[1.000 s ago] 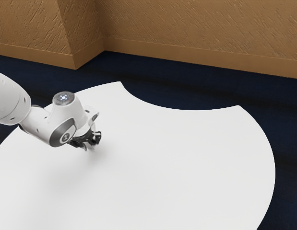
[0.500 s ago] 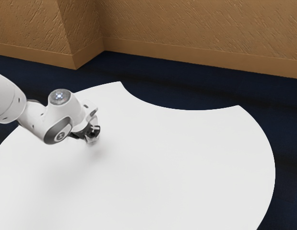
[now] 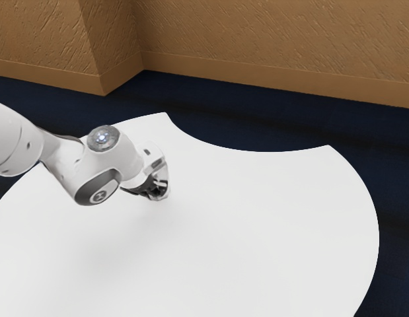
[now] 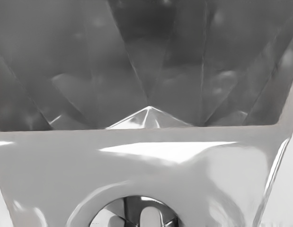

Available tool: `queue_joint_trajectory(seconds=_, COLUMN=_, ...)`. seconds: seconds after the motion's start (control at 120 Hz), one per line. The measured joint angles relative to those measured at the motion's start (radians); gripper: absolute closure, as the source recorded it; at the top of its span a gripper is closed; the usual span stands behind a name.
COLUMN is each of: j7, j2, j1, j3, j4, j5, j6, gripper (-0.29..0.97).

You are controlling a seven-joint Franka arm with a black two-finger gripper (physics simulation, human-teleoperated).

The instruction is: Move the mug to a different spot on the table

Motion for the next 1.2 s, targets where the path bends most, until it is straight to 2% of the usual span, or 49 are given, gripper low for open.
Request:
queue_joint_trajectory(seconds=0.2, j7=0.0, j2=-0.051, j1=-0.094, j3=-0.001, j4=-0.06, j5=0.004, j6=-0.002, gripper=0.7)
queue_joint_trajectory(seconds=0.392, j7=0.0, j2=-0.048, j1=-0.161, j3=-0.004, j4=-0.072, j5=0.005, j6=-0.003, gripper=0.7)
queue_joint_trajectory(seconds=0.7, j7=0.0, j2=-0.004, j1=-0.151, j3=-0.004, j4=-0.046, j5=0.111, j6=0.004, gripper=0.7)
queue_joint_trajectory(seconds=1.2, j7=0.0, j2=0.112, j1=-0.115, j3=-0.006, j4=0.047, j5=0.147, j6=0.039, gripper=0.7)
